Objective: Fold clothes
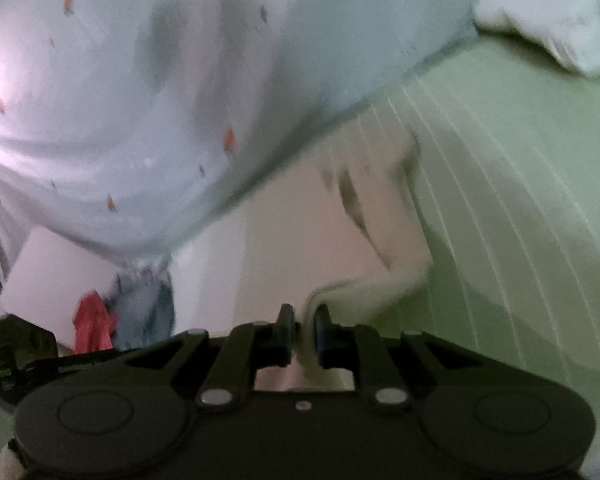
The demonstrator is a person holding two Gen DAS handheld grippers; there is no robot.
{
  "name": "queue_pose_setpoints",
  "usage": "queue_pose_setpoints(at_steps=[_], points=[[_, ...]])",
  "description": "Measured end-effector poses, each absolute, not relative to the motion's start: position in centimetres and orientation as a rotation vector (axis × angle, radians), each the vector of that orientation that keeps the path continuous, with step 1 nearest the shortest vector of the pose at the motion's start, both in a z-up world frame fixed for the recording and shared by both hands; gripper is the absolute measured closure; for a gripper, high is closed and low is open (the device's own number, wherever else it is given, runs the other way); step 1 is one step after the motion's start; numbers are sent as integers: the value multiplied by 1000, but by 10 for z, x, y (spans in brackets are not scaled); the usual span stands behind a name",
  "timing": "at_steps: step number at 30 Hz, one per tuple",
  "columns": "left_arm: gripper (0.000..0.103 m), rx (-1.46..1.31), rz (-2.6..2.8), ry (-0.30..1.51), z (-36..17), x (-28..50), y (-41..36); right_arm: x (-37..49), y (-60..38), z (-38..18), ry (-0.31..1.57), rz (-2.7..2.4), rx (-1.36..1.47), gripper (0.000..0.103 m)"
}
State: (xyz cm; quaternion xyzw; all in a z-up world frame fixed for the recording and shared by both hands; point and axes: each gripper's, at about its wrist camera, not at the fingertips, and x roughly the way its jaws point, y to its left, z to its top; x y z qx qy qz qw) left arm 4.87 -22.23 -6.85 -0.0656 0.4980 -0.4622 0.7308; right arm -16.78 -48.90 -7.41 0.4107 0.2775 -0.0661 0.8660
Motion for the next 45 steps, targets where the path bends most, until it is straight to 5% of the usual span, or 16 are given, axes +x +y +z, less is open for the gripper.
queue_pose_setpoints(at_steps=[11,19,22,23,24,26,28,30,33,45], points=[[97,-300,-971,987,-48,142,-309,-64,-573,-75,463,-140,945,92],[96,-328,-826,1052,-111,240,-387,42,-645,-142,535,-226,1104,91],[93,-363,-746,1078,-136,261,-389,75,-665,-173,577,-257,1138,83],[91,-369,-722,1077,-140,263,-384,79,-668,-177,580,-257,1148,73],[84,-375,-699,1076,-144,264,-378,78,-669,-177,563,-258,1128,54],[71,-386,-652,1073,-152,268,-367,75,-669,-176,527,-258,1086,37],[53,-398,-605,1070,-160,271,-357,68,-667,-175,524,-268,1028,34],[50,-426,-583,1074,-163,267,-341,62,-665,-176,540,-274,999,32],[31,-445,-593,1097,-168,262,-329,60,-656,-182,587,-268,943,25],[14,-427,-723,1213,-198,243,-376,97,-642,-209,683,-204,948,17]])
